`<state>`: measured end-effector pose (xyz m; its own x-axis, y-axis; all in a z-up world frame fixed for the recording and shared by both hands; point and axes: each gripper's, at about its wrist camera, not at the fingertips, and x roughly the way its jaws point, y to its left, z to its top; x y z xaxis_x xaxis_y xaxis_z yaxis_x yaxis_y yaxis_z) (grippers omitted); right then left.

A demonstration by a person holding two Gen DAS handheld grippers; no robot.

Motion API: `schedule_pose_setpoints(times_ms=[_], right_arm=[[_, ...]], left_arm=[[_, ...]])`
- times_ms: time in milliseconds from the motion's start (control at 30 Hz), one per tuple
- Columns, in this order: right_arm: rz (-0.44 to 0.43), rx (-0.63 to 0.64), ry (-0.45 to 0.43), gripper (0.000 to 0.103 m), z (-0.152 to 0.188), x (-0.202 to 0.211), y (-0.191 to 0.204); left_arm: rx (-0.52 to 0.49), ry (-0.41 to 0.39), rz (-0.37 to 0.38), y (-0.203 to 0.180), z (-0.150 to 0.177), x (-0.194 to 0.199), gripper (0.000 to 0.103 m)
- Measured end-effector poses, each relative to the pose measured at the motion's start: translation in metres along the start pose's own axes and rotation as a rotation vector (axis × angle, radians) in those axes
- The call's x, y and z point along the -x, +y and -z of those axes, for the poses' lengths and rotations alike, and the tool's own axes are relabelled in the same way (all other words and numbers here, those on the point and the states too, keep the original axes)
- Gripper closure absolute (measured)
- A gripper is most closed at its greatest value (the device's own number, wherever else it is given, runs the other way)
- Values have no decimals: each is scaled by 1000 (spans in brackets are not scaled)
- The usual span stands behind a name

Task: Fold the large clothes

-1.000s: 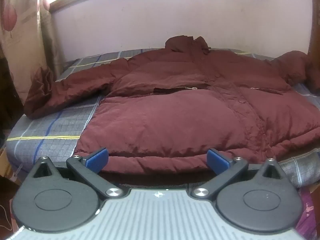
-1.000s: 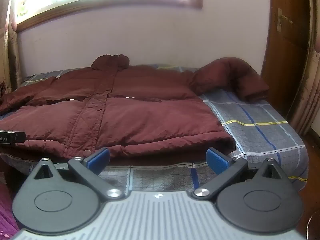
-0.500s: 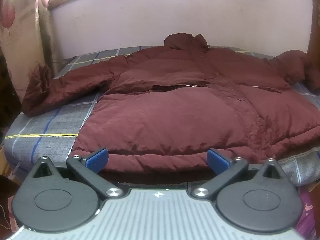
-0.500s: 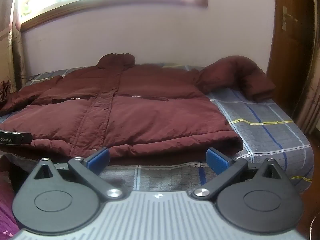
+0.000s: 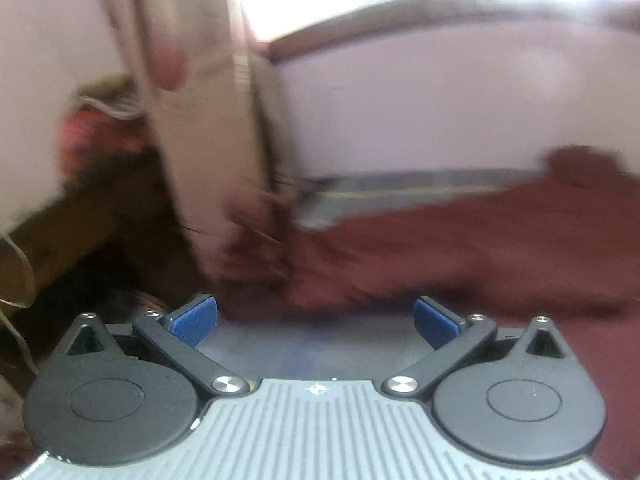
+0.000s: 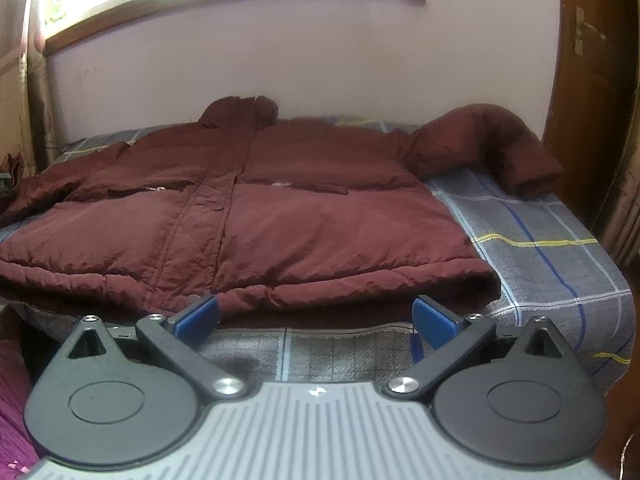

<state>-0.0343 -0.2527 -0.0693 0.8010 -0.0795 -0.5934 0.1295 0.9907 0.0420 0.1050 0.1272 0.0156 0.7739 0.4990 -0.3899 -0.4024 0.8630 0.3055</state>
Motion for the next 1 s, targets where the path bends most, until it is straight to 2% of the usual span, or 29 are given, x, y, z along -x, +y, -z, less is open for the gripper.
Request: schedule_pose_setpoints(times_ms=[133, 233, 300, 333, 433, 500, 533, 600, 633, 700, 800, 867, 933, 1000], right_arm=[[-1, 7, 23, 0, -2, -7, 5], [8, 18, 35, 0, -4, -13, 9], [14, 24, 45, 0, -6, -16, 10], [18, 25, 48, 0, -7, -17, 10], [26, 20, 53, 0, -10, -20, 9], [25, 12, 58, 0, -11, -22, 7], [23, 8, 62, 0, -11, -24, 6], [18, 1, 65, 0, -12, -28, 5], [14, -4, 65, 0, -13, -30, 4], [5, -15, 63, 0, -15, -32, 3], [-8, -19, 56, 0, -17, -32, 5], [-12, -8, 54, 0, -17, -32, 7], [-10, 5, 49, 0, -18, -31, 10], [-9, 11, 47, 0, -18, -30, 11]], left_arm=[[-76, -11, -190, -2, -13, -73, 0], [-178, -12, -272, -10, -14, -116, 0], [-226, 33, -310, -8, -11, -149, 0], [-218, 59, -314, 0, -11, -162, 0], [-92, 124, -372, 39, -19, -178, 0], [42, 152, -472, 77, -27, -178, 0], [107, 182, -498, 96, -31, -179, 0], [228, 221, -509, 134, -36, -170, 0], [249, 213, -522, 145, -37, -163, 2], [230, 152, -511, 154, -39, -140, 3], [139, 5, -479, 139, -38, -89, 0], [70, -77, -408, 122, -40, -53, 0], [33, -120, -326, 97, -37, -23, 0], [25, -128, -207, 70, -35, 6, 0]])
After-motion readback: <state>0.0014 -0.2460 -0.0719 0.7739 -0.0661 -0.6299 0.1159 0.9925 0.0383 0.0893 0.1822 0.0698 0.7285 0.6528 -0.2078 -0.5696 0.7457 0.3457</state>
